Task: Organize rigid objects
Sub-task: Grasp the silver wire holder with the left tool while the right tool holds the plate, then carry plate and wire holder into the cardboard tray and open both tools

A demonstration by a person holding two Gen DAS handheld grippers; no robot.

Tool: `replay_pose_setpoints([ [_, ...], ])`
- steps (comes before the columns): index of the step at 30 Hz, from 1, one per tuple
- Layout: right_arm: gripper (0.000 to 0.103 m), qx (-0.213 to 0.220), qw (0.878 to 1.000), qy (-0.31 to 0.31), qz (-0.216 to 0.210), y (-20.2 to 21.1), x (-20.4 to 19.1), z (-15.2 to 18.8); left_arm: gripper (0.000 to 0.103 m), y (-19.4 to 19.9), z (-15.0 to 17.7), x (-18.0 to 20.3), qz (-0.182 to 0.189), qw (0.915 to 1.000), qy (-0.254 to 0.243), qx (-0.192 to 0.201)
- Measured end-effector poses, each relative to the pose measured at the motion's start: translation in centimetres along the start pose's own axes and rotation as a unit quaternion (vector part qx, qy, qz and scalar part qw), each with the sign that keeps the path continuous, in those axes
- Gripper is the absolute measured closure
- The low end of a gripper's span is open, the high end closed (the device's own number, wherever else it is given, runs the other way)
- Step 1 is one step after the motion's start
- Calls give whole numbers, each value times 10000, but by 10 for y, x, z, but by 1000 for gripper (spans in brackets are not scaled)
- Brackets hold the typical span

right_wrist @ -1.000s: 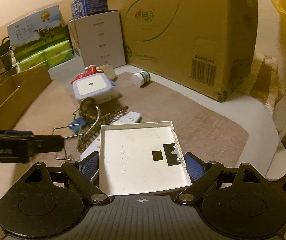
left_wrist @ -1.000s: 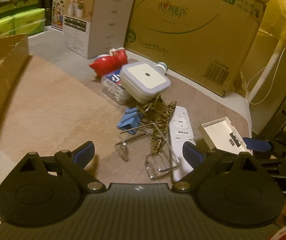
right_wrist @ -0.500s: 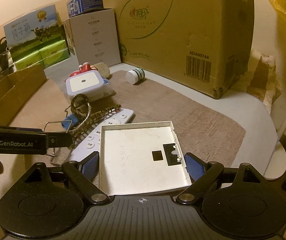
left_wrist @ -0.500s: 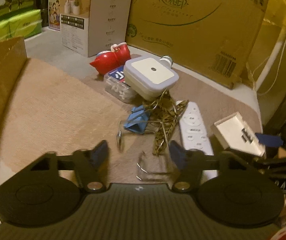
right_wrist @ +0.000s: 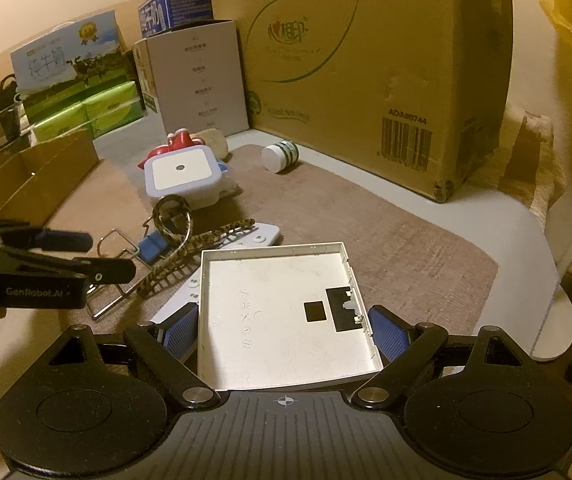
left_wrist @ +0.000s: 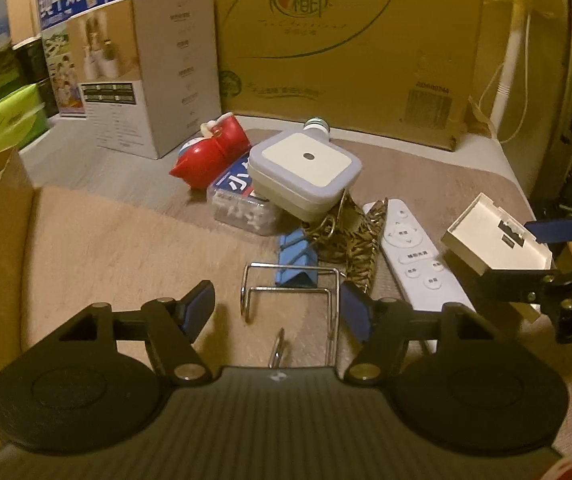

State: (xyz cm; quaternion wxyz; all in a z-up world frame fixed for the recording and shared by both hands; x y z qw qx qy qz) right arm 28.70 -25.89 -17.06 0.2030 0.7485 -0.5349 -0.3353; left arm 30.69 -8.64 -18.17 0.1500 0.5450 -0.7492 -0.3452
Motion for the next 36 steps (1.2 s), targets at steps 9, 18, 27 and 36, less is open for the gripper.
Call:
replay_pose_setpoints([
  [9,14,31,10000,-35,55,1,-7,-1,54,9,10,-4,48,9999,63,-112],
  [18,14,143,9998,-149,40,26,-31,7,54,64,25,-7,-115,9996,253,49],
  [27,14,192,9998,-31,12,61,-85,21,54,129,28,-34,-354,9984,369,221],
  [36,14,216,9971,394,-614,70,-182,16,54,191,49,-110,-815,9944,635,224],
])
Point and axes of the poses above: each gripper's, at about its wrist camera, not at the fingertips, and y roughly against the way its jaws point, x to its right, z to its underside, the point moved 9 cm from there along -y, roughly the way its jaws point, and after that the axes turned 12 degrees about -y, right-handed, at the moved point
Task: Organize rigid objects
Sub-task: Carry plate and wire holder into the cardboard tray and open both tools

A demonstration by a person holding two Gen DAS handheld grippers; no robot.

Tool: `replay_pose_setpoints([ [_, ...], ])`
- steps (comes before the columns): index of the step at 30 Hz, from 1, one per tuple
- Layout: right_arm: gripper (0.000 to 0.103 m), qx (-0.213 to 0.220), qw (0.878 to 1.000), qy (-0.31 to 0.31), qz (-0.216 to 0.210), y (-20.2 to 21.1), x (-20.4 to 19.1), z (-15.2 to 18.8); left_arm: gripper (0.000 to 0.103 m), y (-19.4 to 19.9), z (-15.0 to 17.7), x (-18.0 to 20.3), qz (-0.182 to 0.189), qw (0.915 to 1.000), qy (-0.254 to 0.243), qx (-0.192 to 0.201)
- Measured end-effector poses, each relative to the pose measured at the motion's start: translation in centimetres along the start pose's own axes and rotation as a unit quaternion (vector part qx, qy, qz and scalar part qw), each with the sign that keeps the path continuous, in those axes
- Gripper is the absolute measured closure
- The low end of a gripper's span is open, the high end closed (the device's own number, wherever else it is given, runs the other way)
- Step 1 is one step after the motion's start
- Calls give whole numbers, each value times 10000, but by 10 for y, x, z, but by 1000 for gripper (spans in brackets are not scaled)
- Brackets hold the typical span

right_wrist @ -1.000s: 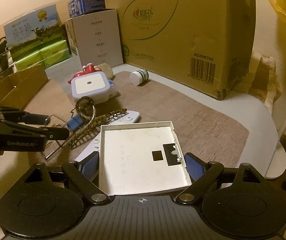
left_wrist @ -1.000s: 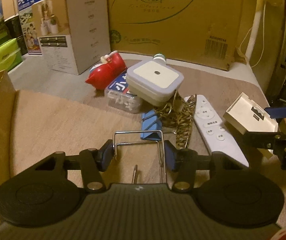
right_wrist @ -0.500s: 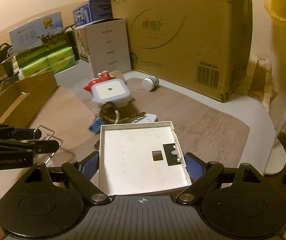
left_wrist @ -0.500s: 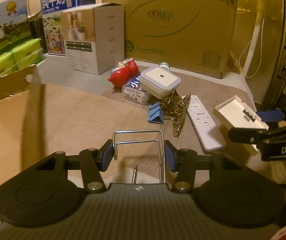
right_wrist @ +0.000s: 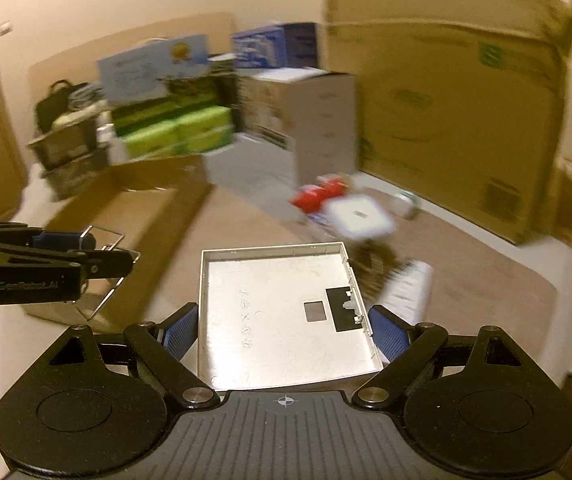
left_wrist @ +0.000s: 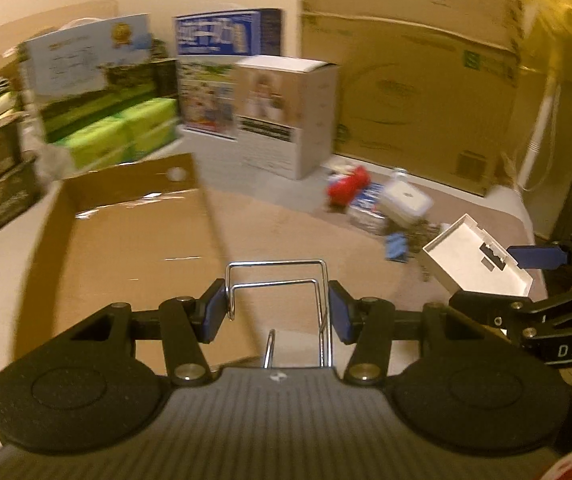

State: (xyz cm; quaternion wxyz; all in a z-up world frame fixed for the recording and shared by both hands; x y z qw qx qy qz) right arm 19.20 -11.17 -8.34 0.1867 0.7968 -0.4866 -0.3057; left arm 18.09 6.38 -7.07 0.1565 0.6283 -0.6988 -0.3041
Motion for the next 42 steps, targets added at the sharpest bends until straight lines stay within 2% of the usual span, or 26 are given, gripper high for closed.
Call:
replay_pose_setpoints([
  [10,14,-212,9940,750,-772,-54,-112,-9,54,8,25,-111,-486,9984,151,-237],
  [15,14,-399,9893,1066,-910,-94,-143,-9,54,-7,35,-135,-486,9981,91,-363],
  [24,14,-625,9851,1322,-905,-134,-152,-3,52,-30,47,-146,-417,9977,118,-530],
  [25,14,-637,9850,1323,-901,-135,-151,-2,43,-32,49,-148,-496,9972,123,-542],
  [26,14,-650,9850,1325,-898,-137,-151,-1,39,-32,50,-150,-578,9968,153,-523],
  [37,14,-701,9838,1310,-1001,-141,-161,5,40,-15,64,-160,-629,9956,508,-463],
  [42,14,-634,9807,1323,-1291,-139,-170,6,40,-8,68,-167,-725,9945,611,-448],
])
Point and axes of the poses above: each gripper's, at about its wrist camera, not at the fingertips, and y roughly against the way its jaws point, x to its right, z to its underside, the point moved 9 cm from there along -y, roughly the way its jaws point, and after that the axes turned 12 degrees about -y, right-handed, at the moved point
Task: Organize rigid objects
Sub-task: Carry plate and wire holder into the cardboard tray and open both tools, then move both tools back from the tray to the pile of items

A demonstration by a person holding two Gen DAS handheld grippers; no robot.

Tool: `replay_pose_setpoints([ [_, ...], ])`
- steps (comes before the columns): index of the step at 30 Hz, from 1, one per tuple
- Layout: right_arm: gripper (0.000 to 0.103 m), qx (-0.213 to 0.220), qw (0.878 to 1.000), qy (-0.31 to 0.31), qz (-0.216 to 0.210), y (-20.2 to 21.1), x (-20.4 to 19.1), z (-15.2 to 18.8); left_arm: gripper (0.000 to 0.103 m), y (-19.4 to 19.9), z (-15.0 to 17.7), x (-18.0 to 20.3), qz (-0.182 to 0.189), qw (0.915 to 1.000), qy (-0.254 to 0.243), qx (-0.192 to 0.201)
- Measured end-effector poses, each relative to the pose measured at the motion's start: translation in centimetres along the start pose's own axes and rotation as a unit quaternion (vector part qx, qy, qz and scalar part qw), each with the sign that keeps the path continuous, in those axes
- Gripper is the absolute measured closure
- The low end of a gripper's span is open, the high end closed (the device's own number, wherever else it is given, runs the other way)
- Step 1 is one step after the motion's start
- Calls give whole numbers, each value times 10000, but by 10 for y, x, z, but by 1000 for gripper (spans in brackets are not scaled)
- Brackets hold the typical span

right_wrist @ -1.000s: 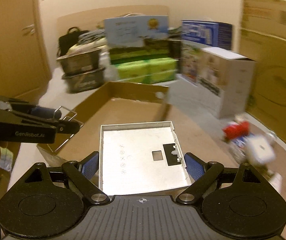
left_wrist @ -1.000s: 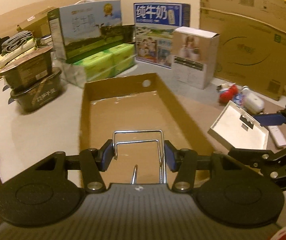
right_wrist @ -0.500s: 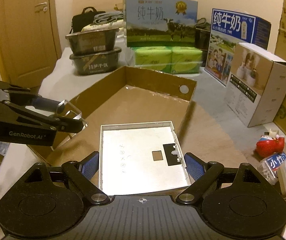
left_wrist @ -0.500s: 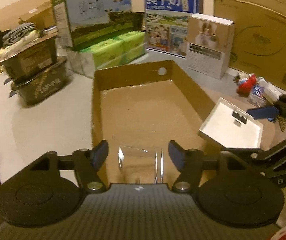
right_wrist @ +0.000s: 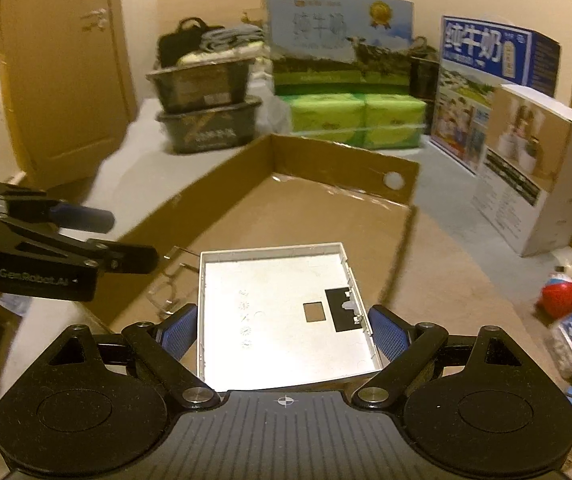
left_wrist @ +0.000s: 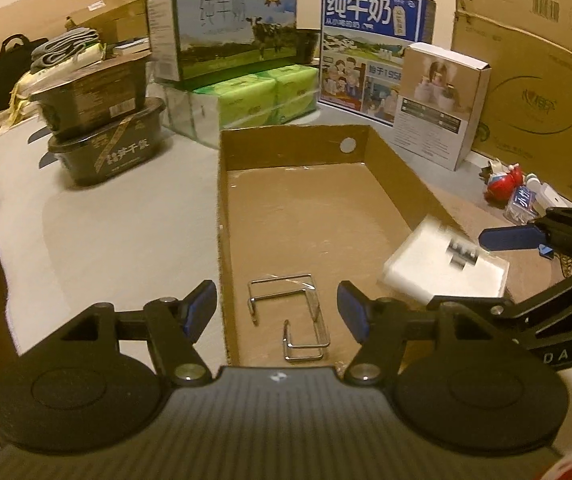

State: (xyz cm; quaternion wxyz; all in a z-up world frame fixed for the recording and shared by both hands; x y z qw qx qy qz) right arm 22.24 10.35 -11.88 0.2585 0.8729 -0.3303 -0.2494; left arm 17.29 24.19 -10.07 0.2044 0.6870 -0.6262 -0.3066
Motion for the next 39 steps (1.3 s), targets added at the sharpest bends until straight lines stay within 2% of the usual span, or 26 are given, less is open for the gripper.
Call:
replay_pose_setpoints([
  [3,14,1,9998,111,138,3,1,4,40,4,2,-3,-46,10000,74,9],
  [9,14,-24,9993,-110,364,24,13,15,40,15,3,4,-13,9999,138,62],
  [18,14,96,9940,-673,860,84,37,39,40,40,-1,46,221,9994,192,196],
  [24,14,275,9853,-1051,1322,131,64,58,40,56,-11,85,452,9982,137,366],
  [30,14,426,9712,-1499,1801,176,103,74,40,62,-24,129,726,9962,-23,483],
  [39,14,586,9507,-1944,2343,220,151,92,39,58,-40,185,1063,9926,-305,511],
])
Point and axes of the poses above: each gripper's, at about its wrist camera, not at the fingertips, and y roughly against the way its jaws point, x to its right, z to its underside, the point moved 9 cm from there along -y, roughly the way its jaws point, and after that the axes turned 12 degrees about -y, right-handed, at the moved point
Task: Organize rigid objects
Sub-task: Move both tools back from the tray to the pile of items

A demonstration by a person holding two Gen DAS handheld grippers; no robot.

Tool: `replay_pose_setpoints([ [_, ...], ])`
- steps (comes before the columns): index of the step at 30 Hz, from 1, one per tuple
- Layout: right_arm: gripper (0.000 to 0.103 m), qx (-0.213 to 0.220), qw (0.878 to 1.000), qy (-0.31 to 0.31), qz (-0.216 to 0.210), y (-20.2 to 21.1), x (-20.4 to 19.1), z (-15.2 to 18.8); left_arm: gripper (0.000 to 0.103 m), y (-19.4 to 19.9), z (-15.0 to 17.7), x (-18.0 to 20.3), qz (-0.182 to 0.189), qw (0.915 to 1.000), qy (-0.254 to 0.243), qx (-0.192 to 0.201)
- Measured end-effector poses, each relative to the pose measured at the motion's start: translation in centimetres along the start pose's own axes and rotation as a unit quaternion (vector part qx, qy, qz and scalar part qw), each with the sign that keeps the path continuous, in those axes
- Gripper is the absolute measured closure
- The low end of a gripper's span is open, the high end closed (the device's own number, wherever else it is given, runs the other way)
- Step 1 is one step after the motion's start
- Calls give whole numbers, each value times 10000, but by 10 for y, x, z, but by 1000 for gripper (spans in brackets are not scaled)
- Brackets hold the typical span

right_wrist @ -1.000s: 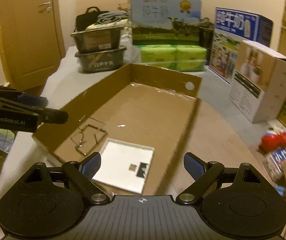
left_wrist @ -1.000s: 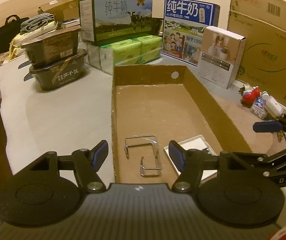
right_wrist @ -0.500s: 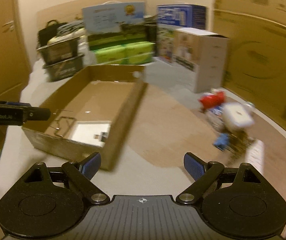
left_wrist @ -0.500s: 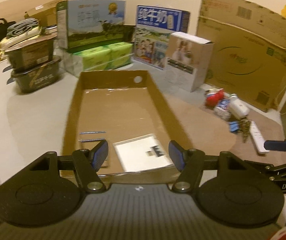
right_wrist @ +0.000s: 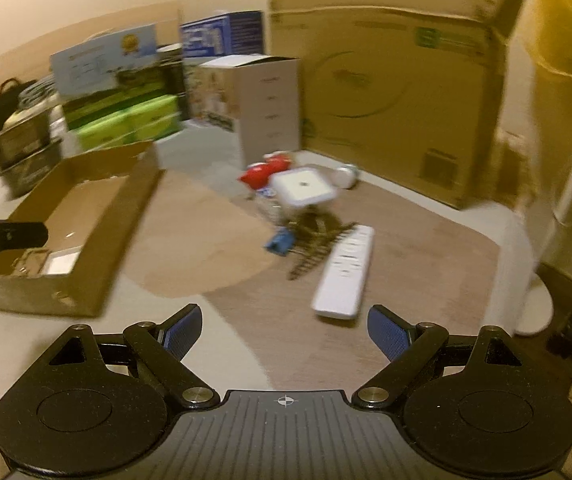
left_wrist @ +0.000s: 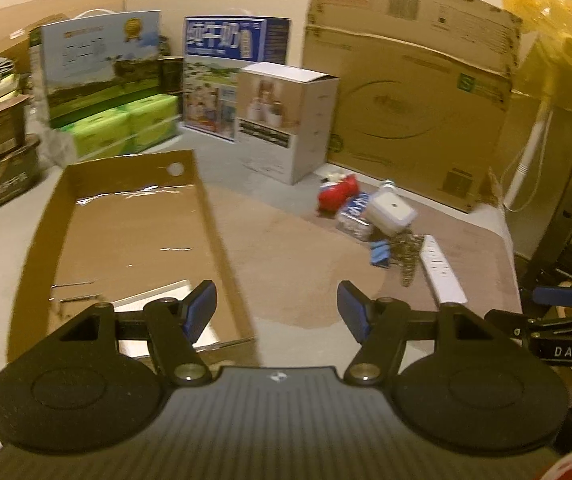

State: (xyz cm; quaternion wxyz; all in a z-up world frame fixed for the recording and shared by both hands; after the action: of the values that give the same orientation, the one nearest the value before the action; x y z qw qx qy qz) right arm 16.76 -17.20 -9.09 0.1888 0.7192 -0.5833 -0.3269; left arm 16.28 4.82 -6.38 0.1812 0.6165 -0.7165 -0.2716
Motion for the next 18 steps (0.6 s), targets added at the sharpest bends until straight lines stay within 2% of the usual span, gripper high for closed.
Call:
replay_pose_setpoints([
  [8,14,63,9996,-243,163,2,27,-6,39,-16,-7,27,182,9996,-191,-70],
  [18,14,22,9993,-350,163,-20,38,-12,39,-45,-19,43,276,9989,-365,-140],
])
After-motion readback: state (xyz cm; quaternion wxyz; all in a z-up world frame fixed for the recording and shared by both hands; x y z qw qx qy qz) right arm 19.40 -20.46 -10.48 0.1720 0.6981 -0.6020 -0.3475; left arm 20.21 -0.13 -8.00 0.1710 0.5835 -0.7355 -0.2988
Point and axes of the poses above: each gripper's, at about its wrist camera, not at the fingertips, and y roughly against the way its jaws point, x to its right, z to its underside, the point moved 9 cm from there along -y, roughly the way its jaws point, and after that the axes turned 12 degrees about -y, right-handed, at the moved point
